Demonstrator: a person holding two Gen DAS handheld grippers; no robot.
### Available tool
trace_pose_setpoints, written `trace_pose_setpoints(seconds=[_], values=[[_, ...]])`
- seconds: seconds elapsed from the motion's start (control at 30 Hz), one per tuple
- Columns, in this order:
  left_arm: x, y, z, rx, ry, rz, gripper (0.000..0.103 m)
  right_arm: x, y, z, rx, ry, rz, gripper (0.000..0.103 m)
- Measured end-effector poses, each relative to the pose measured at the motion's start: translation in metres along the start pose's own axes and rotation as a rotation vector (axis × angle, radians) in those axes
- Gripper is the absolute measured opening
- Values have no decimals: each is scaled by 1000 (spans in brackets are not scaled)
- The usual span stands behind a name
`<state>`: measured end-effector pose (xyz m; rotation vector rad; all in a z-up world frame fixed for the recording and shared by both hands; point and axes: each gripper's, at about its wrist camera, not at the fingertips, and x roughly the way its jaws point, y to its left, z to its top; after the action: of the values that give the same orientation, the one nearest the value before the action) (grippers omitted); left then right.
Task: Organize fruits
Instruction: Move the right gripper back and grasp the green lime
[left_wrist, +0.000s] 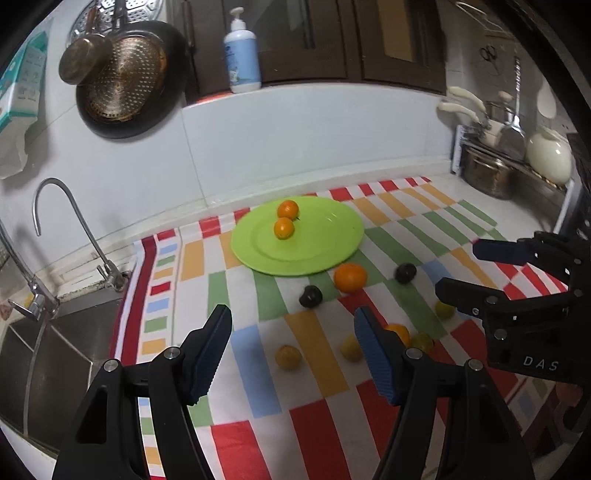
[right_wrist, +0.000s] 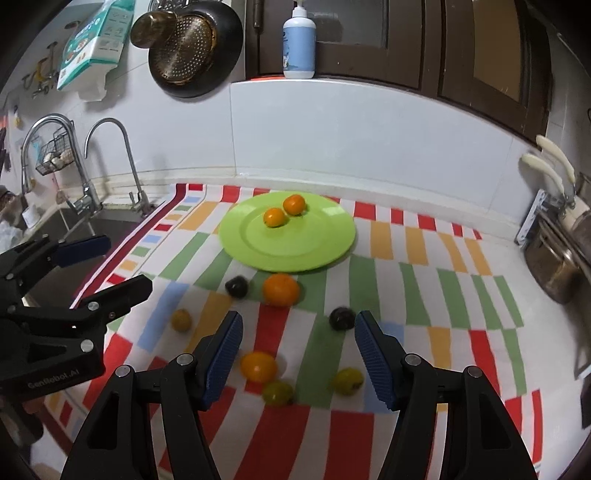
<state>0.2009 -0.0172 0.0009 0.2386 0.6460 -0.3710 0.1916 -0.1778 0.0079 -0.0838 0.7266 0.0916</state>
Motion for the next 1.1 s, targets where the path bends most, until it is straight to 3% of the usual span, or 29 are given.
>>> trace_pose_setpoints(seconds=[0.6, 1.1], values=[[43, -26, -39, 175, 85, -113, 67, 34, 4, -53, -1, 162, 15, 63], [92, -31, -39, 191, 181, -194, 52, 69, -1, -62, 34, 238, 52, 47]])
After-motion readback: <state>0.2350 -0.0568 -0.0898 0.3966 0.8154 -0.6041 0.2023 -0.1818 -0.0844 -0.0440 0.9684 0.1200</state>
